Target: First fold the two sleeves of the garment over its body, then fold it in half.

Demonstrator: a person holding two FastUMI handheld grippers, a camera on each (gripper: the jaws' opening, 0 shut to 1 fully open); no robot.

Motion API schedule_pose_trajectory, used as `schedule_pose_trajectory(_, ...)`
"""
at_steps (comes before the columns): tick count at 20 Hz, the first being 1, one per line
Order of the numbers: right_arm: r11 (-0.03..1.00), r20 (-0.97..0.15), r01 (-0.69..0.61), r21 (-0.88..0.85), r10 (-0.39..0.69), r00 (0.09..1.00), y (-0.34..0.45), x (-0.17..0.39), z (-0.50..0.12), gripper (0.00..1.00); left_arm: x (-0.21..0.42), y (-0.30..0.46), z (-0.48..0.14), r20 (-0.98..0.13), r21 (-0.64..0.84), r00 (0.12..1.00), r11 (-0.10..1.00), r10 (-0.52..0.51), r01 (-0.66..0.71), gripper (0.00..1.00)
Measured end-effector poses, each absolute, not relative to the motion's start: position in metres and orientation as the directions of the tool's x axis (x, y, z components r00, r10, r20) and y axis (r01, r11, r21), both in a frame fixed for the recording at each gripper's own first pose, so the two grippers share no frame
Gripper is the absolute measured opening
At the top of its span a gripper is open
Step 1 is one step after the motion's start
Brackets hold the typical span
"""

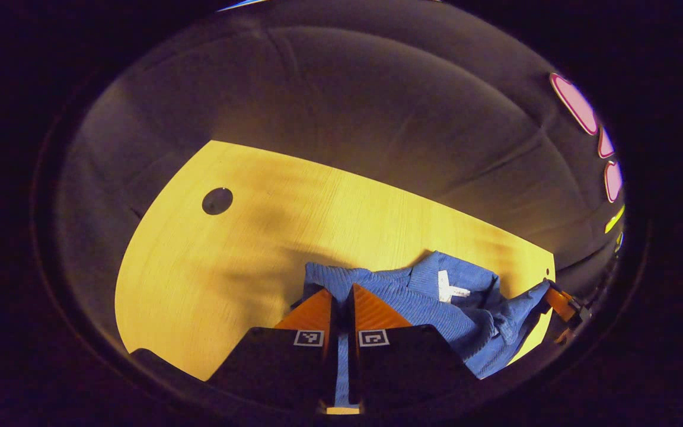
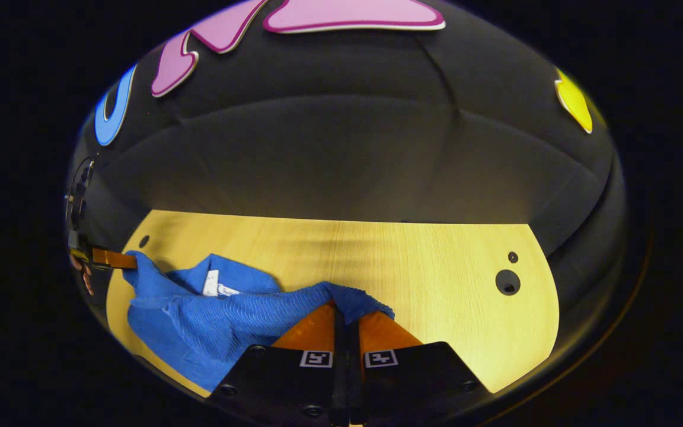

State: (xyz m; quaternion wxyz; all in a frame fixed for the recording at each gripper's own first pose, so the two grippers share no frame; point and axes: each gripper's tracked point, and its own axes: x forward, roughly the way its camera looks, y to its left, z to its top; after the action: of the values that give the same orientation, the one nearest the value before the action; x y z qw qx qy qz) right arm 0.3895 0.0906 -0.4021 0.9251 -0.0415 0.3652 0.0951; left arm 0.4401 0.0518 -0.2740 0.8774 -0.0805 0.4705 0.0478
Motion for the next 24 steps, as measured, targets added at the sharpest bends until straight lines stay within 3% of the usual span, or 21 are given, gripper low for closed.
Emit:
schedule_pose_trajectory(2,0.969,-0.664,-0.245,-0.042,0.156,0.732,0.099,0.394,-0.404,0.12,0.444,0.062,-0.28,-0.835,-0.022,0.546,0.986,0.072,-0.164,0.24)
schedule_pose_trajectory(4,0.965,-0.658,-0.252,-0.071,0.145,0.739,0.104,0.392,-0.404,0.51,0.447,0.069,-0.272,-0.814,0.043,0.562,0.981,0.145,-0.19,0.65)
schedule_pose_trajectory(6,0.964,-0.642,-0.256,-0.078,0.148,0.752,0.11,0.39,-0.394,0.9,0.446,0.056,-0.265,-0.801,0.01,0.588,0.983,0.116,-0.181,0.71)
schedule_pose_trajectory(8,0.963,-0.607,-0.256,-0.087,0.153,0.78,0.112,0.39,-0.378,0.89,0.446,0.055,-0.253,-0.773,0.024,0.621,0.984,0.131,-0.179,0.74)
schedule_pose_trajectory(11,0.965,-0.532,-0.244,-0.091,0.16,0.831,0.112,0.383,-0.343,1.0,0.448,0.047,-0.251,-0.697,0.097,0.694,0.983,0.178,-0.155,0.78)
schedule_pose_trajectory(17,0.968,-0.393,-0.228,-0.104,0.171,0.904,0.099,0.338,-0.28,0.99,0.422,0.024,-0.225,-0.578,0.187,0.805,0.982,0.131,-0.026,0.78)
schedule_pose_trajectory(24,0.971,-0.179,-0.213,-0.112,0.191,0.965,0.101,0.246,-0.185,0.98,0.356,-0.018,-0.171,-0.447,0.141,0.892,0.99,0.062,0.002,0.78)
